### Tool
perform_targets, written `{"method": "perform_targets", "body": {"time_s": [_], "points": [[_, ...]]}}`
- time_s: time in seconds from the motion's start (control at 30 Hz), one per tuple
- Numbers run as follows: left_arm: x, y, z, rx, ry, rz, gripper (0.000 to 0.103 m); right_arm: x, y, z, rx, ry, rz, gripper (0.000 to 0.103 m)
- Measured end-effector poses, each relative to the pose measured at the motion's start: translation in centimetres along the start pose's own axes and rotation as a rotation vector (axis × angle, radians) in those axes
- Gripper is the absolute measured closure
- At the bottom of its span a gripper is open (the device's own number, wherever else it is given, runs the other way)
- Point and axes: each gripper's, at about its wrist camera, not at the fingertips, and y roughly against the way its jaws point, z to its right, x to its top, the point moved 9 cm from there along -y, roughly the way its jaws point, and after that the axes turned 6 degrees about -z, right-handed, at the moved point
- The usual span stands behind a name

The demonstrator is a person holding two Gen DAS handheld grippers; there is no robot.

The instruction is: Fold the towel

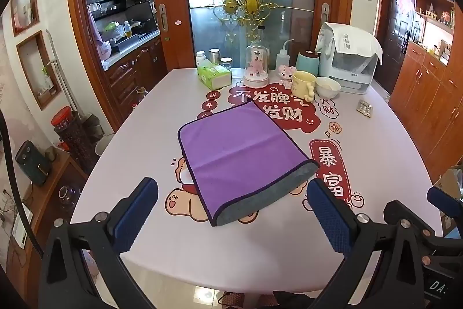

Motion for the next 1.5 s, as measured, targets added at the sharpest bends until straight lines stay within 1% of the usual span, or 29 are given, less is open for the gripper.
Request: {"method": "perform_targets", "body": {"time_s": [0.07,0.37,0.5,0.73,0.87,1.03,1.07,1.2,1.4,1.5], "points": [[0.0,0.0,-0.1,-0.006,0.015,0.001,0.001,0.0,0.0,0.0,0.001,-0.001,-0.001,0.003],[0.2,0.0,0.1,-0.003,-0.006,0.016,0.001,0.1,-0.1,-0.1,-0.001,-0.002,-0.005,0.003],[0.1,0.0,0.6,-0.004,-0.008,0.014,0.001,0.2,-0.1,-0.1,-0.001,-0.002,-0.005,0.003],[0.0,-0.1,0.4,-0.008,-0.013,0.01,0.001,0.1,0.3,-0.7,0.001,-0.004,-0.007,0.003],[0.0,-0.3,0.4,-0.023,-0.023,0.003,0.001,0.1,-0.5,-0.4,-0.007,-0.011,-0.008,0.003],[-0.1,-0.7,0.0,-0.046,-0.028,-0.013,0.001,0.4,-0.4,-0.2,-0.019,-0.017,-0.012,0.003],[-0.1,-0.8,0.0,-0.052,-0.029,-0.019,0.001,0.3,0.1,-1.0,-0.03,-0.019,-0.012,0.003],[-0.2,-1.3,0.0,-0.078,-0.04,-0.047,0.001,0.3,0.4,-1.2,-0.046,-0.019,-0.003,0.003],[-0.4,-2.0,-0.3,-0.131,-0.054,-0.066,0.001,0.4,0.9,-2.1,-0.078,-0.014,0.016,0.003],[-0.5,-2.4,-0.8,-0.15,-0.071,-0.079,0.001,0.3,0.9,-2.2,-0.078,-0.029,0.025,0.003]]}}
